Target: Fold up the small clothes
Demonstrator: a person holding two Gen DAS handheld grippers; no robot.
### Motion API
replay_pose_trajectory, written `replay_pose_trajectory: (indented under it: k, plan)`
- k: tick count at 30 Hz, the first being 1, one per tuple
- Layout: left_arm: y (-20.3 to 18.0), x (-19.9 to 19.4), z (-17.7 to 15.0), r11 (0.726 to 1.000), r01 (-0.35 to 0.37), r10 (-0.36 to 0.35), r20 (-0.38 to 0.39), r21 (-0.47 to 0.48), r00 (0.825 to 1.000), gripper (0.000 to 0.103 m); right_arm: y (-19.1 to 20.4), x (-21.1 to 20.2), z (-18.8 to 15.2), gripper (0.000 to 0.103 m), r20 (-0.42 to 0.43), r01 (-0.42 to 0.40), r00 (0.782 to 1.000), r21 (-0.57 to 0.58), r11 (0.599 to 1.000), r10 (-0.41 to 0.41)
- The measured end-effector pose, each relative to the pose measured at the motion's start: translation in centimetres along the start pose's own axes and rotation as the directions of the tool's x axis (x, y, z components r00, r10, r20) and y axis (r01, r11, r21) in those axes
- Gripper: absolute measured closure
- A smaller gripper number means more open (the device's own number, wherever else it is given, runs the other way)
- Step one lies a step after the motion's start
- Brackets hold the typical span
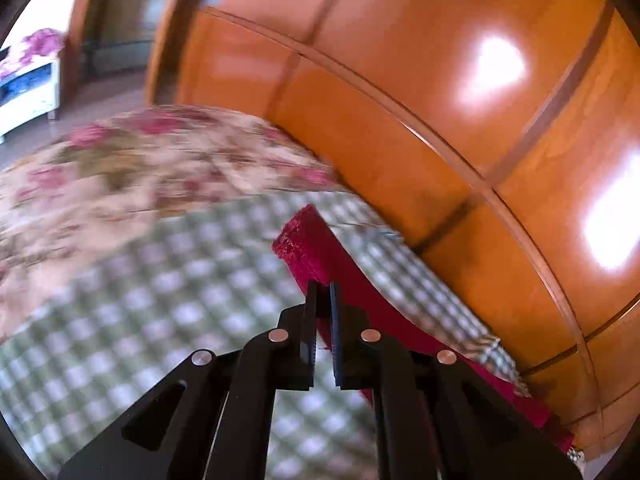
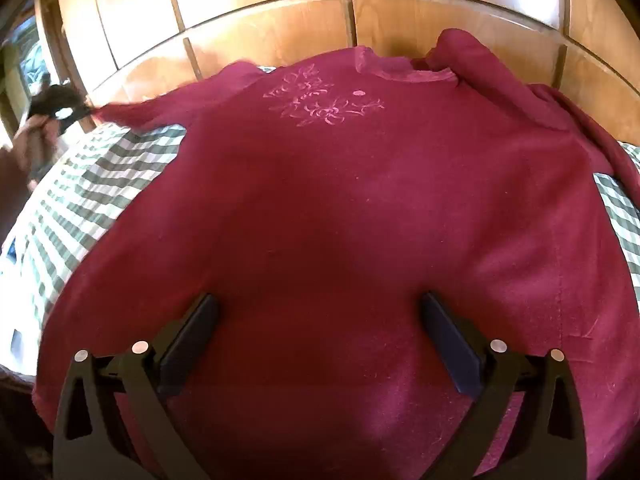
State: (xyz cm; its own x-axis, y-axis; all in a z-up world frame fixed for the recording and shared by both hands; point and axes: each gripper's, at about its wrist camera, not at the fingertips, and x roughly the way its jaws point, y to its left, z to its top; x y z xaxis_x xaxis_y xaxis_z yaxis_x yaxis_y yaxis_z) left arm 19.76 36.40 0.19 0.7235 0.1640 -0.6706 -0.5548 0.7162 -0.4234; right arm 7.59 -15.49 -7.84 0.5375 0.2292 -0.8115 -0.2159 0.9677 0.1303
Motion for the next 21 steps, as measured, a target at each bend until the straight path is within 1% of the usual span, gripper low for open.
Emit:
replay_pose_trajectory:
  k: [1, 3, 5, 7, 8, 9, 10, 11, 12, 14, 16, 17, 18, 19, 20, 21]
  plan:
    - [1.2, -0.8, -0.7, 0.999, -0.032, 0.032, 0.006, 0.002, 0.999, 0.098, 0.0, 0.0, 0.0, 0.003, 0.003, 0.002, 1.0, 0.0, 1.0, -0.002]
    - [2.6, -0.9, -1.6, 0.996, -0.085, 0.085, -0.008, 0.015, 0.996, 0.098, 0.0, -0.1, -0.1, 0.003, 0.007, 0.004, 1.0, 0.001, 1.0, -0.004]
    - [3.4, 0.6, -3.2, 0.988, -0.149, 0.152, -0.058, 0.047, 0.987, 0.095, -0.1, -0.2, -0.1, 0.003, 0.008, 0.006, 1.0, 0.0, 1.0, -0.006]
    - [3.7, 1.7, -4.3, 0.974, -0.212, 0.22, -0.115, 0.073, 0.969, 0.079, -0.2, -0.2, -0.1, 0.003, 0.009, 0.008, 1.0, -0.001, 1.0, -0.008]
    - [3.7, 1.5, -4.7, 0.973, -0.22, 0.226, -0.122, 0.062, 0.966, 0.071, -0.2, -0.2, -0.1, 0.003, 0.01, 0.009, 1.0, -0.001, 1.0, -0.009]
    - [3.5, 0.9, -4.9, 0.974, -0.221, 0.224, -0.108, 0.042, 0.968, 0.055, -0.2, -0.3, -0.1, 0.003, 0.011, 0.011, 1.0, -0.002, 1.0, -0.011]
    - [3.0, -0.2, -5.1, 0.977, -0.214, 0.215, -0.068, 0.019, 0.974, 0.042, -0.3, -0.3, -0.1, 0.003, 0.012, 0.013, 1.0, -0.002, 1.0, -0.013]
    - [2.2, -1.4, -5.4, 0.981, -0.195, 0.195, -0.029, 0.013, 0.98, 0.039, -0.3, -0.4, -0.1, 0.003, 0.014, 0.018, 1.0, -0.004, 1.0, -0.018]
    - [1.0, -2.5, -5.8, 0.986, -0.164, 0.165, -0.003, 0.03, 0.986, 0.037, -0.3, -0.5, -0.2, 0.003, 0.015, 0.023, 1.0, -0.004, 1.0, -0.023]
    - [-1.9, -4.3, -7.4, 0.992, -0.089, 0.088, 0.013, 0.09, 0.996, 0.037, -0.2, -0.7, -0.1, 0.004, 0.005, 0.031, 1.0, -0.003, 1.0, -0.031]
    - [-4.4, -5.7, -9.2, 0.987, -0.014, 0.013, 0.008, 0.159, 1.0, 0.036, -0.8, -1.6, 0.4, 0.007, -0.015, 0.012, 1.0, 0.036, 0.999, -0.012]
    - [-6.3, -6.7, -11.0, 0.975, 0.041, -0.04, -0.009, 0.217, 0.999, 0.036, -1.2, -2.2, 0.6, 0.011, -0.01, 0.004, 1.0, 0.064, 0.998, -0.003]
    - [-7.7, -7.3, -12.3, 0.963, 0.083, -0.079, -0.026, 0.256, 0.997, 0.035, -2.2, -3.2, 0.8, 0.012, 0.01, 0.01, 1.0, 0.099, 0.995, -0.011]
    - [-9.7, -7.9, -14.6, 0.939, 0.143, -0.13, -0.06, 0.312, 0.99, 0.034, -3.6, -4.6, 1.0, 0.013, 0.044, 0.04, 0.998, 0.14, 0.989, -0.046]
    - [-11.0, -8.2, -16.2, 0.92, 0.174, -0.154, -0.085, 0.351, 0.984, 0.034, -5.4, -6.1, 1.1, 0.016, 0.077, 0.068, 0.994, 0.188, 0.98, -0.084]
    - [-12.6, -8.4, -18.0, 0.894, 0.21, -0.177, -0.118, 0.397, 0.977, 0.034, -7.7, -7.6, 1.1, 0.019, 0.103, 0.097, 0.987, 0.244, 0.965, -0.125]
